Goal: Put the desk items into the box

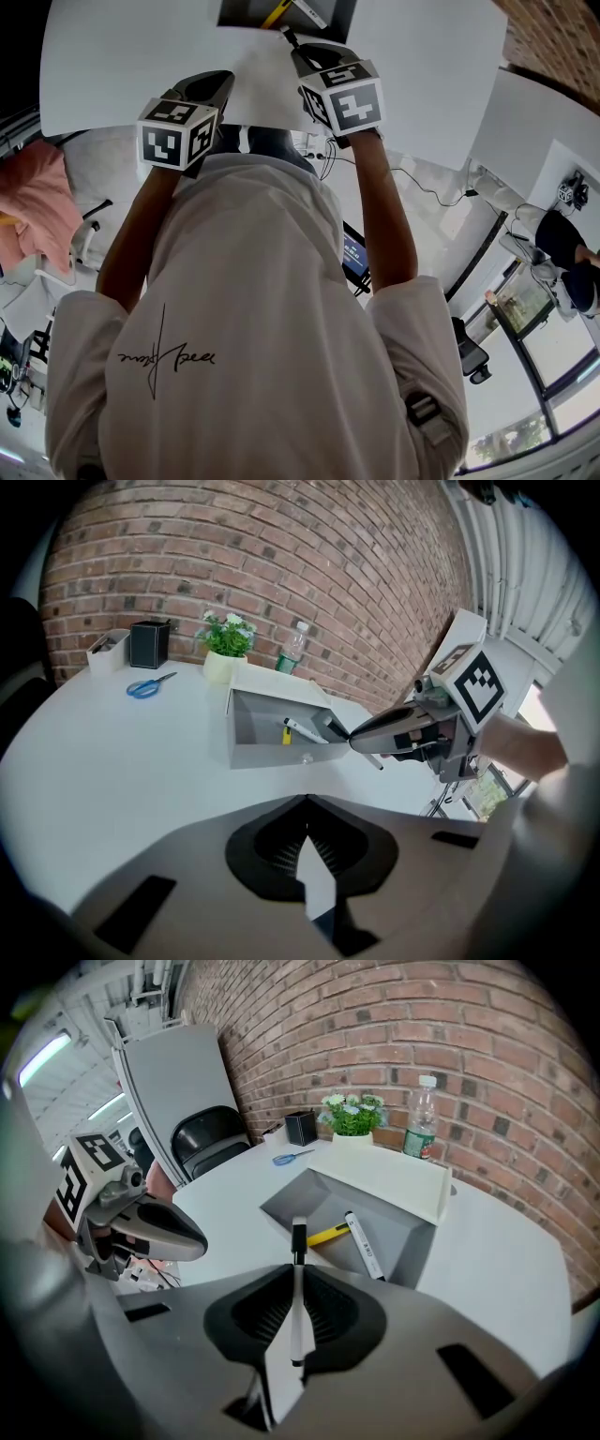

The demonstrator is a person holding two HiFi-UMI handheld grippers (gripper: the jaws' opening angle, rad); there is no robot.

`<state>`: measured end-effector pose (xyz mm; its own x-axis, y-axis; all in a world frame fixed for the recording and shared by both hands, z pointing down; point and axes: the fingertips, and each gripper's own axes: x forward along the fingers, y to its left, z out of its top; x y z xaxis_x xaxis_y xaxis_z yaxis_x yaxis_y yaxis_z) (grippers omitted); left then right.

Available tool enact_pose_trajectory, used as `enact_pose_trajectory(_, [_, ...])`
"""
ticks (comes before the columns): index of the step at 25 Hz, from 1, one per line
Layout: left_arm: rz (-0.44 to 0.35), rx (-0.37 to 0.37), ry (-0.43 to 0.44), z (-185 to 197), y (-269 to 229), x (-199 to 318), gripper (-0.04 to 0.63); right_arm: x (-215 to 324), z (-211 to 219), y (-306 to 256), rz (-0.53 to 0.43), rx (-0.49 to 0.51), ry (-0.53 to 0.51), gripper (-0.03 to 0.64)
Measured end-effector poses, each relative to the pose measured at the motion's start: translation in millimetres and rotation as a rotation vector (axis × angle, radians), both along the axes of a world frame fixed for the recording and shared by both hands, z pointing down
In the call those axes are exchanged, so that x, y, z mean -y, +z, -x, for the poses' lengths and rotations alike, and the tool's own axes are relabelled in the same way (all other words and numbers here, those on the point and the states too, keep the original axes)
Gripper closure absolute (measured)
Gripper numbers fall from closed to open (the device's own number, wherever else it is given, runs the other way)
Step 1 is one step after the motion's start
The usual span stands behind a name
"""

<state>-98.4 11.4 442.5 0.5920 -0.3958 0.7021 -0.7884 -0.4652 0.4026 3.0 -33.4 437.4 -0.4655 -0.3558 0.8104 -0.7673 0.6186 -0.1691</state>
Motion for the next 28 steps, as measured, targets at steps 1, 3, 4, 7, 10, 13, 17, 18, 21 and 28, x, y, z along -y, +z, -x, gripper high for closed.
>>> enact_pose_trajectory(1, [0.001,0.001,-0.003,0,0,0,0.591,1,-1,-1,-0.001,-0.002,-0.002,0.563])
enact_pose_trajectory(3, [0.002,0.001,-0.007,1,0,0,0.591,5,-2,-2,-0.003,-0.006,-0.006,0.563])
enact_pose_trajectory(4, [0.001,0.000,-0.008,1,0,1,0.591,7,-2,-3,-0.004,-0.007,-0.008,0.563])
enact_pose_trajectory(7, [-0.001,-0.001,-0.015,2,-1,3,0.591,12,-1,-5,-0.007,-0.007,-0.013,0.563])
enact_pose_trajectory(10, [0.000,-0.002,-0.023,6,0,4,0.591,17,2,-7,-0.010,-0.008,-0.019,0.563])
enact_pose_trajectory(13, [0.003,-0.002,-0.029,9,1,5,0.591,22,5,-7,-0.012,-0.010,-0.025,0.563])
enact_pose_trajectory(17, [0.004,0.000,-0.038,12,1,7,0.591,29,7,-8,-0.013,-0.012,-0.034,0.563])
enact_pose_trajectory(18, [0.005,0.000,-0.042,13,1,8,0.590,30,7,-8,-0.014,-0.012,-0.035,0.563])
enact_pose_trajectory(21, [0.005,0.001,-0.051,17,2,8,0.591,34,10,-8,-0.017,-0.013,-0.040,0.563])
enact_pose_trajectory(28, [0.006,0.000,-0.064,25,1,12,0.591,43,19,-10,-0.019,-0.017,-0.058,0.562])
